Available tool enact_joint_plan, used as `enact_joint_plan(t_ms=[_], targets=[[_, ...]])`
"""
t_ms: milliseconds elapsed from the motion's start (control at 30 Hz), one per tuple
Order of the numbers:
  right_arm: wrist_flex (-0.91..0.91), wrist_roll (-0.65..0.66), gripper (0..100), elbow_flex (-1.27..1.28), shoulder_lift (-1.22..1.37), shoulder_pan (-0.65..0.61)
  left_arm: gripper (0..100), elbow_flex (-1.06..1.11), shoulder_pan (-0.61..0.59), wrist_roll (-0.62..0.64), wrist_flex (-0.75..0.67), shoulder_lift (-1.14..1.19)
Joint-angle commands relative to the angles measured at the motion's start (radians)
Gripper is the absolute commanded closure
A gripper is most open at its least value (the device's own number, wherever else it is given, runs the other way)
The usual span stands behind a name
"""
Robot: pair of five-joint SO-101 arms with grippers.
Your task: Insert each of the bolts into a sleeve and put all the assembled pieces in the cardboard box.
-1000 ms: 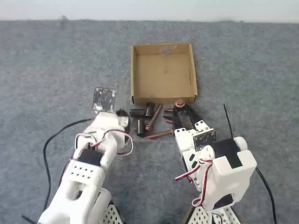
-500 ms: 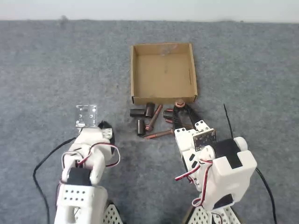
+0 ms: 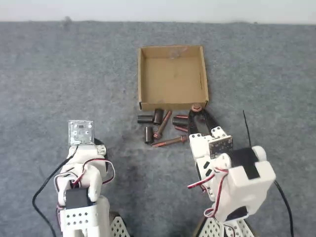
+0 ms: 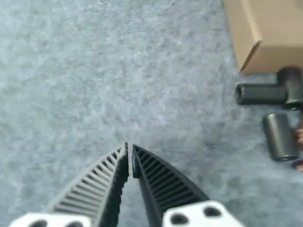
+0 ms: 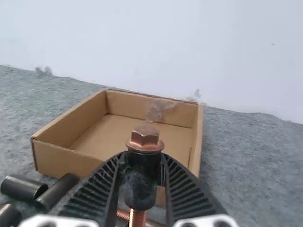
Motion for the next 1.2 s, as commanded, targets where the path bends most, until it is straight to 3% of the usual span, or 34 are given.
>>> enact_joint_plan(t_ms=[0,133,233,333,867,1167], targets=[[0.001,0.018,99.3,-0.026,-0.111,0.028,99,-0.015,-0.008,-0.014,0.005,-0.020],[0.016,0.020,99.3,-0.083,-0.162,0.031,99,-0.015,-0.008,-0.014,0.005,-0.020],[0.137,0.063,99.3,-0.164,-0.199,0.033,99,-0.015,-0.008,-0.014,0.005,-0.020],[0.306,0.126,99.3,-0.265,-0.248,0.033,99,-0.015,-0.008,-0.014,0.003,-0.020],[1.481,0.124,99.3,-0.887,-0.386,0.035,99,-0.015,-0.003,-0.018,-0.002,-0.020],[1.873,0.123,99.3,-1.249,-0.214,0.041,99,-0.015,-0.002,-0.018,-0.002,-0.020]])
